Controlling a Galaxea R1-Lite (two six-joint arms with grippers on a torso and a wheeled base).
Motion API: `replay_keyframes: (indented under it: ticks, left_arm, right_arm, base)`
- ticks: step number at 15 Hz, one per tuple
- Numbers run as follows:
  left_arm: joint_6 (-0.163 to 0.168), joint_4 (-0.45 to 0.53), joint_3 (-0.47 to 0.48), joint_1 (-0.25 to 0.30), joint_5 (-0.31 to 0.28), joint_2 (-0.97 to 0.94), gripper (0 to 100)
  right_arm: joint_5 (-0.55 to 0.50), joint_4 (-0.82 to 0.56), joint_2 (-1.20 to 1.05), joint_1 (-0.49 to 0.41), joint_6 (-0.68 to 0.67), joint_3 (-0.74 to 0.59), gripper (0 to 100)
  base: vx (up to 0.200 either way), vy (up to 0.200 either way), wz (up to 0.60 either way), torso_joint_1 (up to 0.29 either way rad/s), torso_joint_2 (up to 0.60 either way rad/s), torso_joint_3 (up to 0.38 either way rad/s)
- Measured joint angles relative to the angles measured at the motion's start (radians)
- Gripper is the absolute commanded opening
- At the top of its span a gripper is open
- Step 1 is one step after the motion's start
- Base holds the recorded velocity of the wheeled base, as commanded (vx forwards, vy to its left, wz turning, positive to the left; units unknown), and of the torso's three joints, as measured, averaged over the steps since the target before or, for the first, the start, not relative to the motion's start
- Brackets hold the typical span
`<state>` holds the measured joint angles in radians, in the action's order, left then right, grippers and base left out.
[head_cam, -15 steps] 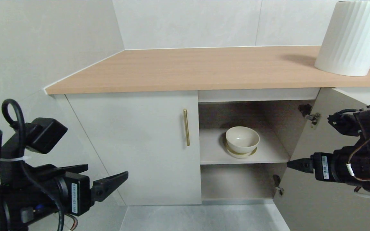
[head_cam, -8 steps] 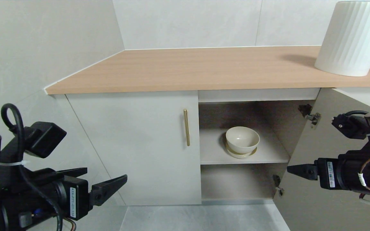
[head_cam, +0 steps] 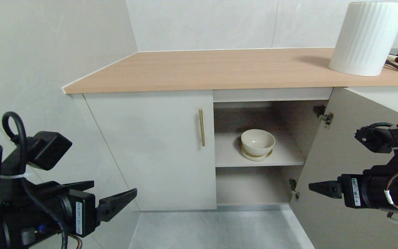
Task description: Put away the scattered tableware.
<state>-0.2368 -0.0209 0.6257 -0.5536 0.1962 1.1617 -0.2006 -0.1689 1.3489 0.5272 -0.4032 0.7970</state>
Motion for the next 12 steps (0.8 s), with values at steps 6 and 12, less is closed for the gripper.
replay_keyframes:
  ticks: [6, 12]
  left_arm:
    - [0.000, 0.001, 0.000, 0.000, 0.000, 0.000, 100]
    - [0.000, 0.001, 0.000, 0.000, 0.000, 0.000, 100]
  right_arm:
    - [0.001, -0.003, 0.005, 0.001, 0.004, -0.002, 100]
    - [0.001, -0.002, 0.010, 0.006, 0.006, -0.008, 100]
  base:
    - [-0.200, 0.000, 0.00, 0.004, 0.00, 0.003]
    - [-0.133, 0.000, 0.00, 0.005, 0.00, 0.002]
